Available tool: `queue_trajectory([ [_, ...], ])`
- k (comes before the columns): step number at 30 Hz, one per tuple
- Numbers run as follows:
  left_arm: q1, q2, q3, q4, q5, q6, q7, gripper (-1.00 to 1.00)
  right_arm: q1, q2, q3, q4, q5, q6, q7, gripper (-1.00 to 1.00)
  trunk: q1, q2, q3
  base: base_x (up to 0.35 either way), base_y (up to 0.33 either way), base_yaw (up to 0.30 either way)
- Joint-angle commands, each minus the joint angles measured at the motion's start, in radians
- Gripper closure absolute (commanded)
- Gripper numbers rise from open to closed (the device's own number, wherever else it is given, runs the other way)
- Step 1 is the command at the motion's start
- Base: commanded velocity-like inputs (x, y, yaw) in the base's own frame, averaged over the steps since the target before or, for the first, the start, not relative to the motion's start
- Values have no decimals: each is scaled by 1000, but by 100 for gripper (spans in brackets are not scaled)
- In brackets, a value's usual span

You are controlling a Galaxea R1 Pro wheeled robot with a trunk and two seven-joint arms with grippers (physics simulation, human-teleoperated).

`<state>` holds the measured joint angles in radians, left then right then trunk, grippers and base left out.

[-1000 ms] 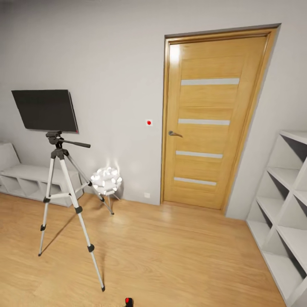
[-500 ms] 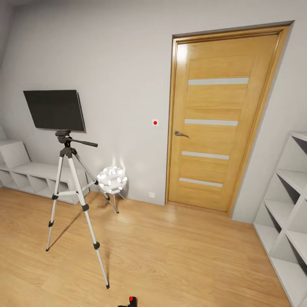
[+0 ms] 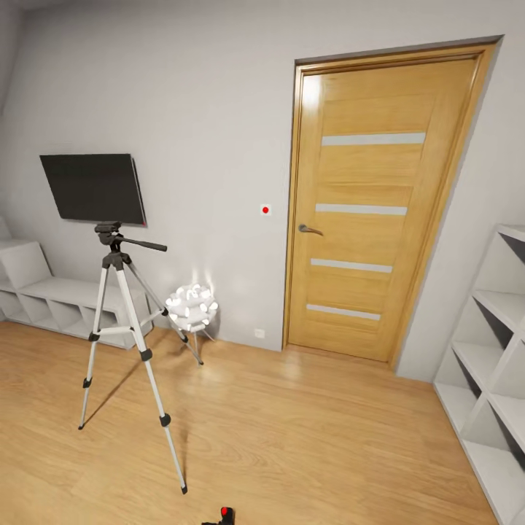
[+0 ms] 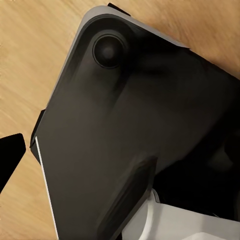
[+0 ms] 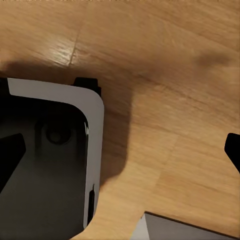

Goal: Attach the digital camera to the camera tripod in the bedroom.

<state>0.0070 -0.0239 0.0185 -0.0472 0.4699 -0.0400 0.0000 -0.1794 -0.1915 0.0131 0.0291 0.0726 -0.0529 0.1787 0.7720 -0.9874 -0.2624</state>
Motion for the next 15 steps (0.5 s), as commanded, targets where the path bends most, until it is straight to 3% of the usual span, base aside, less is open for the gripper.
queue_trajectory([
  [1,1,0,2,-2,3,-1,0,-100,-2,0,1,3,8,-6,1,-100,0,-1,-1,0,0,0],
  [7,1,1,0,-2,2,1,-1,-100,-2,1,0,3,8,-9,1,-100,0,-1,-1,12,0,0],
  [15,1,1,-1,-2,1,1,-1,-100,-2,1,-1,3,7,-11,1,-100,0,-1,-1,141,0,0],
])
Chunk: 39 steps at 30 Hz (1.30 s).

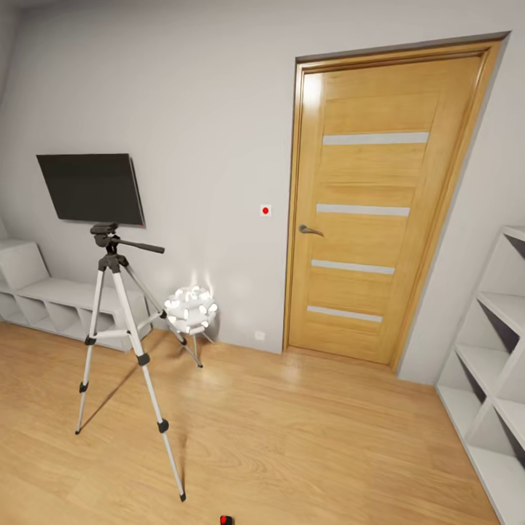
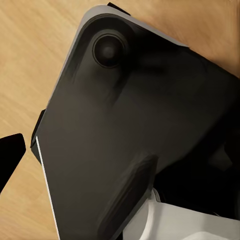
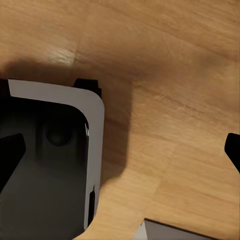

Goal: Attach the digital camera to the camera tripod in the bedroom.

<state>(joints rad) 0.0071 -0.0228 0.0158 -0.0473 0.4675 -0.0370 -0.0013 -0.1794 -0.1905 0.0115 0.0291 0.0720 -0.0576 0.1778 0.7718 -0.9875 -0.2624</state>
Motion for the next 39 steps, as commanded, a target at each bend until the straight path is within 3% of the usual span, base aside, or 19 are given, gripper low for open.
queue_trajectory([
  [1,1,0,1,-2,3,-1,0,-100,-2,0,0,3,7,-6,2,-100,0,-1,-1,81,0,0],
  [20,1,0,1,-2,4,-2,0,-100,-2,0,-1,3,3,-8,2,-100,0,-1,-1,51,0,-7],
  [39,1,0,2,0,5,-3,1,-100,-2,0,1,3,8,-7,2,-100,0,-1,-1,6,0,-209],
])
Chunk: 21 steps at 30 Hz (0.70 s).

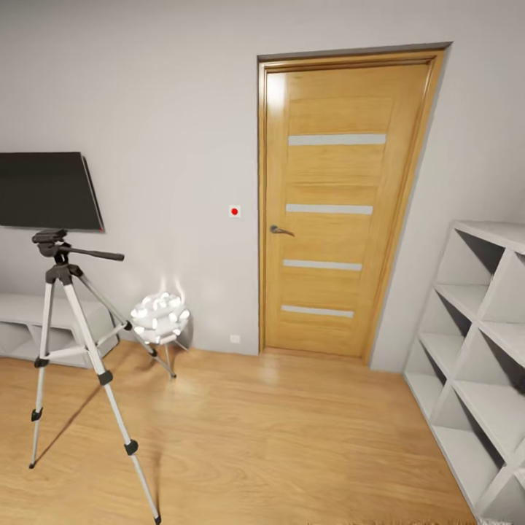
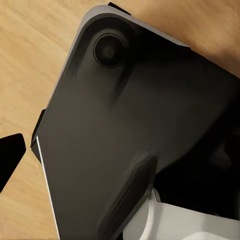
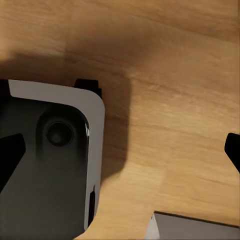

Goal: Attach the digital camera to the camera tripod in the bedroom.

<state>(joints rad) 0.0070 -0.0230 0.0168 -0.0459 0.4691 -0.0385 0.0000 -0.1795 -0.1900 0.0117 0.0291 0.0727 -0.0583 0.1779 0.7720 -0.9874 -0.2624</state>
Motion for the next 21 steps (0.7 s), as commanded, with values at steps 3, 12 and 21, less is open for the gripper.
queue_trajectory([
  [3,1,-1,1,-2,3,-2,0,-100,-2,0,1,3,8,-6,2,-100,0,-1,-1,0,0,-173],
  [12,1,-1,1,-2,2,-2,-1,-100,-2,0,2,3,11,-4,3,-100,0,-1,-1,0,0,-45],
  [21,1,-1,1,-2,3,-3,-1,-100,-2,0,2,3,12,-3,3,-100,0,-1,-1,0,0,-6],
])
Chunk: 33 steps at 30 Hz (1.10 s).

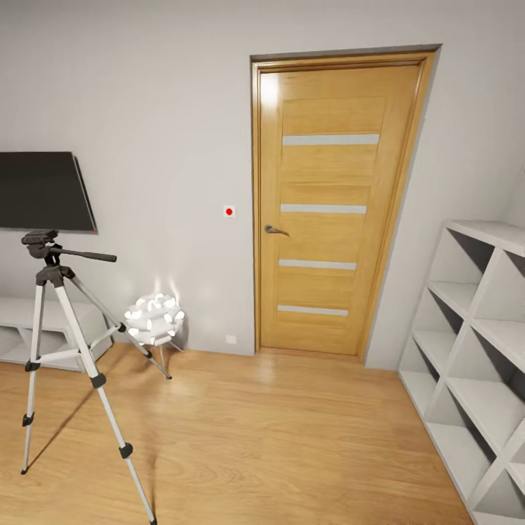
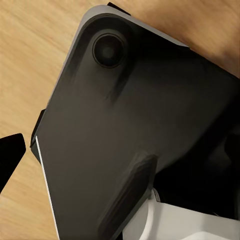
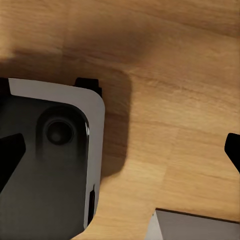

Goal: Attach the digital camera to the camera tripod in the bedroom.

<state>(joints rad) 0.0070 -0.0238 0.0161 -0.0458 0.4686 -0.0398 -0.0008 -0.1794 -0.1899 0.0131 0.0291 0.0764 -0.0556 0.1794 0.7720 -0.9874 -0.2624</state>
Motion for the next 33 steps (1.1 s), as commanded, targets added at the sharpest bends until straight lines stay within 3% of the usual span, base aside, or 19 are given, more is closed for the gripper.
queue_trajectory([
  [1,1,0,1,-2,3,-1,0,-100,-2,0,1,3,8,-6,2,-100,0,-1,-1,0,0,-1],
  [28,1,6,4,-6,4,-2,1,-100,-2,-1,4,3,10,0,3,-100,0,-1,-1,-35,0,0],
  [30,1,17,5,-28,4,0,2,-100,-2,-1,11,1,21,3,7,-100,0,-1,-1,0,0,0],
  [33,1,51,5,-131,5,22,4,-100,0,-3,30,-11,50,6,14,-100,0,-1,-1,0,0,0],
])
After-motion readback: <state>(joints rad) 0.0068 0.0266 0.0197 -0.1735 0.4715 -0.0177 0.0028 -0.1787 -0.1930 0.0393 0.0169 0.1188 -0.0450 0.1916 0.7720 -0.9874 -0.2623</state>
